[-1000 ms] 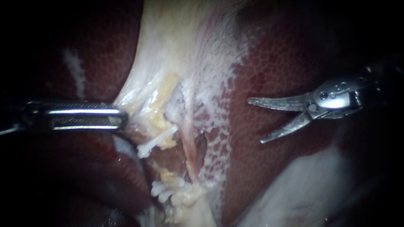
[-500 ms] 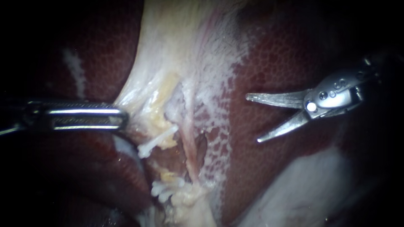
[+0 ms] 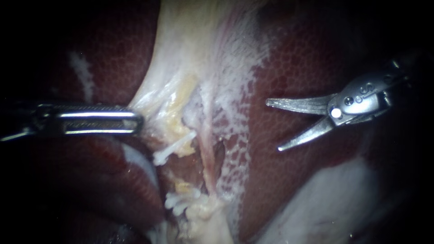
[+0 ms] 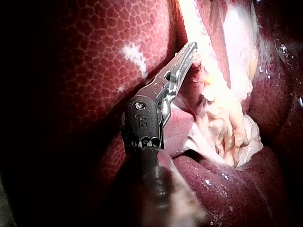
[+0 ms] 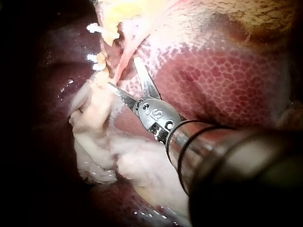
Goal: Go back from the cut left tube
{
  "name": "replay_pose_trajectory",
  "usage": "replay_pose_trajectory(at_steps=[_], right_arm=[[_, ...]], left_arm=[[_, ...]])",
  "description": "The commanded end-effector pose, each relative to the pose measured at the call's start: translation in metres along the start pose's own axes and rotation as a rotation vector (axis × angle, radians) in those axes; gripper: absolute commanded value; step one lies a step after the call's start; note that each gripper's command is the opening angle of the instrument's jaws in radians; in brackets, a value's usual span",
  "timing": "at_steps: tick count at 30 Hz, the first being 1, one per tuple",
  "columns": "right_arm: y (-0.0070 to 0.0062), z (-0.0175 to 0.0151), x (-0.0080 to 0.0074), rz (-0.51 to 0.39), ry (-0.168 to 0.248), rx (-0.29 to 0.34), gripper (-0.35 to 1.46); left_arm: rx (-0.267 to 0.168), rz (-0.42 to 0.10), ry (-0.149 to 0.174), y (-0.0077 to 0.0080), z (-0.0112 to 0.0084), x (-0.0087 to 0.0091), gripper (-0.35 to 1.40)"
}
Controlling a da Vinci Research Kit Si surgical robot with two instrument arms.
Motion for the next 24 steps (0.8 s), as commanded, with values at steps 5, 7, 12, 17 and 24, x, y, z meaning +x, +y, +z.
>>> replay_pose_trajectory(at_steps=[5, 7, 12, 17, 24], right_arm=[[0.0000, -0.0001, -0.0001, 0.000, 0.000, 0.000, 1.16], [0.0000, -0.0001, -0.0001, 0.000, 0.000, 0.000, 1.16], [0.0000, -0.0001, -0.0002, 0.000, 0.000, 0.000, 1.16], [0.0000, -0.0001, -0.0002, 0.000, 0.000, 0.000, 1.16], [0.0001, -0.0001, -0.0004, 0.000, -0.001, -0.001, 1.16]], left_arm=[[-0.005, 0.004, -0.001, 0.0016, 0.0020, 0.0010, -0.35], [-0.011, 0.006, -0.006, 0.0019, 0.0028, 0.0013, -0.35], [0.002, 0.004, 0.002, 0.0021, 0.0048, 0.0020, -0.35], [0.008, 0.006, 0.003, 0.0014, 0.0053, 0.0021, -0.35], [0.011, 0.006, 0.003, 0.0013, 0.0054, 0.0021, -0.35]])
